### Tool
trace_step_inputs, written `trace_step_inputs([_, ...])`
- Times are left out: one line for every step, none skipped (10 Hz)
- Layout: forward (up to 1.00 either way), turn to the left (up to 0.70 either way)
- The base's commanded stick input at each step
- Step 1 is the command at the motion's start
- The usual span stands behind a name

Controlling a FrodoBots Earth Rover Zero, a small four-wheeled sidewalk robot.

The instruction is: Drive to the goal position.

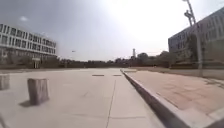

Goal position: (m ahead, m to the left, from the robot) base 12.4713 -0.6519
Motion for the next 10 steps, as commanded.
trace_step_inputs([0.70,0.02])
trace_step_inputs([0.70,0.02])
trace_step_inputs([0.70,0.02])
trace_step_inputs([0.70,0.02])
trace_step_inputs([0.70,0.02])
trace_step_inputs([0.70,0.02])
trace_step_inputs([0.70,0.02])
trace_step_inputs([0.70,0.02])
trace_step_inputs([0.70,0.02])
trace_step_inputs([0.70,0.02])
